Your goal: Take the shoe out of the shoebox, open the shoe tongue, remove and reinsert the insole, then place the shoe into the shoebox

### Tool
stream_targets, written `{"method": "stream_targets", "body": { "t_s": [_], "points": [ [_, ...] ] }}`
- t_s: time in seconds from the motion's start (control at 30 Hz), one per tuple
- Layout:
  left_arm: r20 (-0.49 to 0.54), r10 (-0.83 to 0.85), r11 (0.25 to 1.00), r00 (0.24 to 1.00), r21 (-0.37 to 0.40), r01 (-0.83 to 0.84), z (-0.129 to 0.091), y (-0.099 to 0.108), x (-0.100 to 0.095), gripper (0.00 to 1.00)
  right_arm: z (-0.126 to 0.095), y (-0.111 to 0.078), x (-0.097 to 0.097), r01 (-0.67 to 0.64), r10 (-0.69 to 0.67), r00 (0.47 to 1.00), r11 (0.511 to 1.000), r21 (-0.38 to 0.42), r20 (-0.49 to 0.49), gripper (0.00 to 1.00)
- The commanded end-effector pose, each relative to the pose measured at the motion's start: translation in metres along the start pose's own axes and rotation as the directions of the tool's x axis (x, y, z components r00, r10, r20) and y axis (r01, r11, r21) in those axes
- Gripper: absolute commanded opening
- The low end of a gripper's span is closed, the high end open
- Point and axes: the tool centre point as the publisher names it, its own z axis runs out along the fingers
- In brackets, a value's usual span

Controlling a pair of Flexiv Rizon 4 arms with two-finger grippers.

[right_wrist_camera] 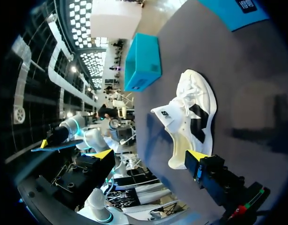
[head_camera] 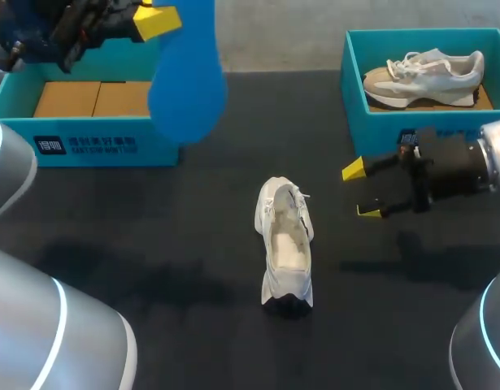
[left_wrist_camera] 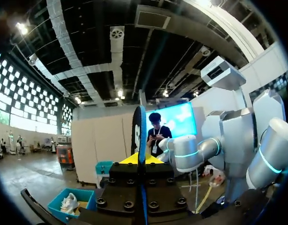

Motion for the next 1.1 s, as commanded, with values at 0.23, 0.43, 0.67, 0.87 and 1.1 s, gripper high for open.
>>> {"method": "stream_targets", "body": {
  "t_s": [0.23, 0.43, 0.67, 0.87, 1.1],
  "points": [
    [-0.099, 0.098, 0.995, 0.99, 0.01, -0.098, 0.004, 0.004, -0.014, 0.0, 0.002, 0.004, 0.009, 0.013, -0.012, 0.994, 1.0, 0.005, -0.108, 1.0],
    [-0.053, 0.188, 0.981, 0.981, -0.04, -0.191, 0.005, 0.005, -0.018, 0.0, 0.0, 0.005, 0.013, 0.009, -0.005, 0.983, 1.0, 0.024, -0.181, 1.0],
    [-0.053, 0.188, 0.981, 0.981, -0.04, -0.191, 0.005, 0.005, -0.018, 0.0, 0.0, 0.005, 0.013, 0.009, -0.005, 0.983, 1.0, 0.024, -0.181, 1.0],
    [-0.089, 0.244, 0.965, 0.966, -0.077, -0.251, 0.008, 0.011, -0.017, 0.0, 0.0, 0.005, 0.013, 0.009, -0.005, 0.983, 1.0, 0.024, -0.181, 1.0],
    [-0.227, 0.647, 0.712, 0.728, -0.164, -0.683, 0.004, 0.048, -0.03, 0.0, 0.0, 0.005, 0.013, 0.009, -0.005, 0.983, 1.0, 0.024, -0.181, 1.0]
  ]
}}
